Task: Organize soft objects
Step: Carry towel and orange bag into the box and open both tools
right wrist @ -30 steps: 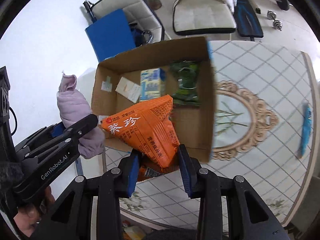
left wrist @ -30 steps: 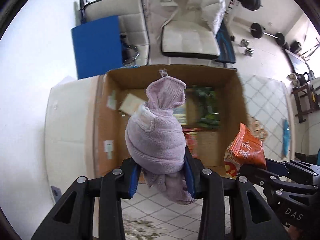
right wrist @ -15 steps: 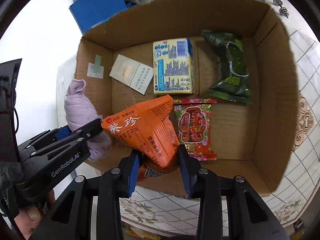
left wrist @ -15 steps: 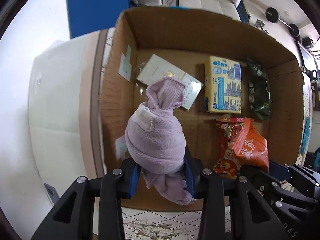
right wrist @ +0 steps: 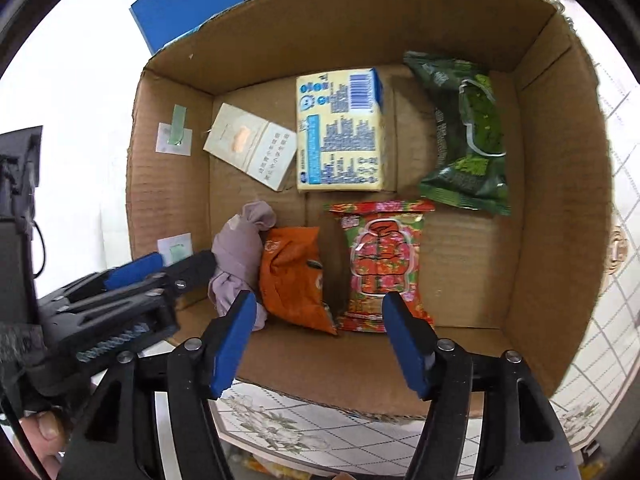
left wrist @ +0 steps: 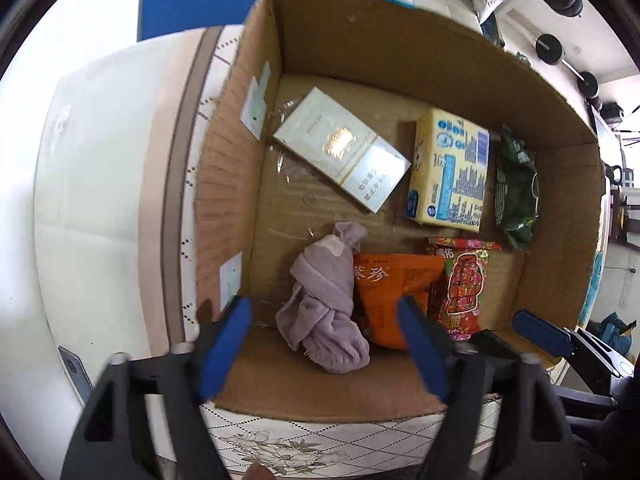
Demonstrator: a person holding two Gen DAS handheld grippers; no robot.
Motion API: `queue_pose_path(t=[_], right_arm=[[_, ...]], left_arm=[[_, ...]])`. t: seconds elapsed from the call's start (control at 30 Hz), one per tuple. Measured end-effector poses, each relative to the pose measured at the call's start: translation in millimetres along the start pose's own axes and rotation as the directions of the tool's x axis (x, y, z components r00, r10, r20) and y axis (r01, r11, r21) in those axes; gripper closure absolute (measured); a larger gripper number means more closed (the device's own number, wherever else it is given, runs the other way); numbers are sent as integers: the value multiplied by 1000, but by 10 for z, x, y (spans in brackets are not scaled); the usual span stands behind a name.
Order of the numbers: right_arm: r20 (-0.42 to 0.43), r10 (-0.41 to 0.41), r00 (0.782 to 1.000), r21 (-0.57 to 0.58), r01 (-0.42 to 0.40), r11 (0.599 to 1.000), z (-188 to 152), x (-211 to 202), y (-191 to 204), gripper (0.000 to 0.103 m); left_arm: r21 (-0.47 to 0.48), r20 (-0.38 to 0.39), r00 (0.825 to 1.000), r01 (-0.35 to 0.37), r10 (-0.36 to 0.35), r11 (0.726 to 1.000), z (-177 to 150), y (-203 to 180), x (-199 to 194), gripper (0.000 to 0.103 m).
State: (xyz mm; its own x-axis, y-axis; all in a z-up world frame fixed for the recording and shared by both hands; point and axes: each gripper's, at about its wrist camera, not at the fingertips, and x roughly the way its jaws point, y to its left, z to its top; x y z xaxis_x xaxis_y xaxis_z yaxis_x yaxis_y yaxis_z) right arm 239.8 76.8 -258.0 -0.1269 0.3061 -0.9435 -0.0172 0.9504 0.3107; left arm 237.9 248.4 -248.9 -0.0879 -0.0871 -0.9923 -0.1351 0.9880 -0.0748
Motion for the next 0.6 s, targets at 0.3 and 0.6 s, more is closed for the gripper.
queue_pose_path(t=[0.3,0.6], right_arm=[[49,-97,994,-3,97,995,-183,-221,-105,17],[160,-201,967,-28,207,978,-451,-480,-141,9]], left_arm=[[9,103,994,-40,38,999,-231,0,-334,11],[33,238,966,-112,101,993,-613,-188,-613,11]])
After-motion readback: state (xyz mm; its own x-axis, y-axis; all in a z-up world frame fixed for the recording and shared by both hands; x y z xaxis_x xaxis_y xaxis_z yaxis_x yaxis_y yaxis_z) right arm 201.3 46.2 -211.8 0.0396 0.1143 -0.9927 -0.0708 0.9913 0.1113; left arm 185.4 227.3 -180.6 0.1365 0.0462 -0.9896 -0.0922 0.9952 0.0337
